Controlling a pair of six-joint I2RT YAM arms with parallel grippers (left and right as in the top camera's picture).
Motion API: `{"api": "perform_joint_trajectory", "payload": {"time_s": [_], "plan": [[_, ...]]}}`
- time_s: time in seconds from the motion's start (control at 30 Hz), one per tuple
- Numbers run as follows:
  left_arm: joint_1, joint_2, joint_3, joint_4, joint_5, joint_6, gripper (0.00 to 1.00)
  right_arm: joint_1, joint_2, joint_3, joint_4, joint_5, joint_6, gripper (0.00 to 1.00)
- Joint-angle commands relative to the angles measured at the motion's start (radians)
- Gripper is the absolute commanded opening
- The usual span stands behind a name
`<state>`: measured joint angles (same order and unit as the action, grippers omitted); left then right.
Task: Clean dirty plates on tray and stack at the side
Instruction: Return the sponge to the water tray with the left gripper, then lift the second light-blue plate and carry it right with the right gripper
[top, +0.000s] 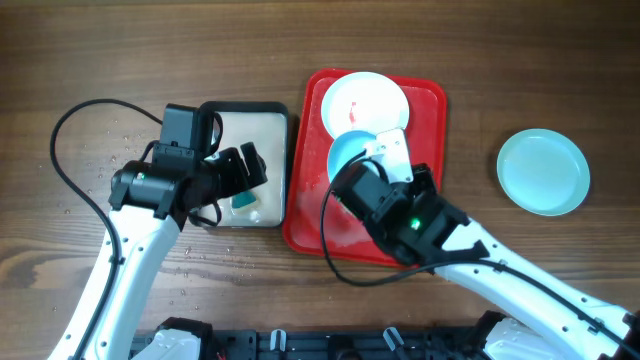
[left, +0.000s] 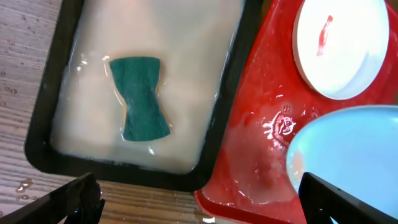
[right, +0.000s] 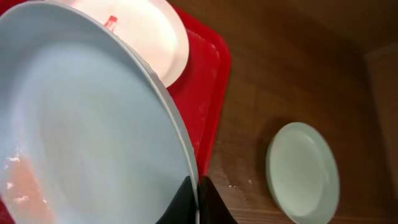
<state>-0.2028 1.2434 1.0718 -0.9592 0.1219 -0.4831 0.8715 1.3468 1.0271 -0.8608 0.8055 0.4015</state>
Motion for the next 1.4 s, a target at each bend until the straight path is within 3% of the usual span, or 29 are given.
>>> {"api": "perform_joint_trajectory", "payload": {"time_s": [0.0,0.3,0.43,0.57,1.37], "plan": [[0.005,-0.004,0.015,-0.002,0.019,0.005,1.00,0.037,-0.009,0.001,-0.020,0.162,0.042,0.04],[0.005,-0.004,0.015,-0.002,0.019,0.005,1.00,0.213,-0.009,0.001,-0.026,0.388,-0.019,0.04],[0.005,-0.004,0.015,-0.002,0.019,0.005,1.00,0.222,-0.009,0.001,-0.012,0.445,-0.166,0.04],[0.005,-0.004,0.015,-0.003,0.019,0.005,1.00,0.222,-0.009,0.001,-0.011,0.539,-0.167,0.04],[0.005,-0.004,0.015,-0.002,0.019,0.005,1.00,0.222,-0.009,0.001,0.082,0.480,-0.192,0.04]]}}
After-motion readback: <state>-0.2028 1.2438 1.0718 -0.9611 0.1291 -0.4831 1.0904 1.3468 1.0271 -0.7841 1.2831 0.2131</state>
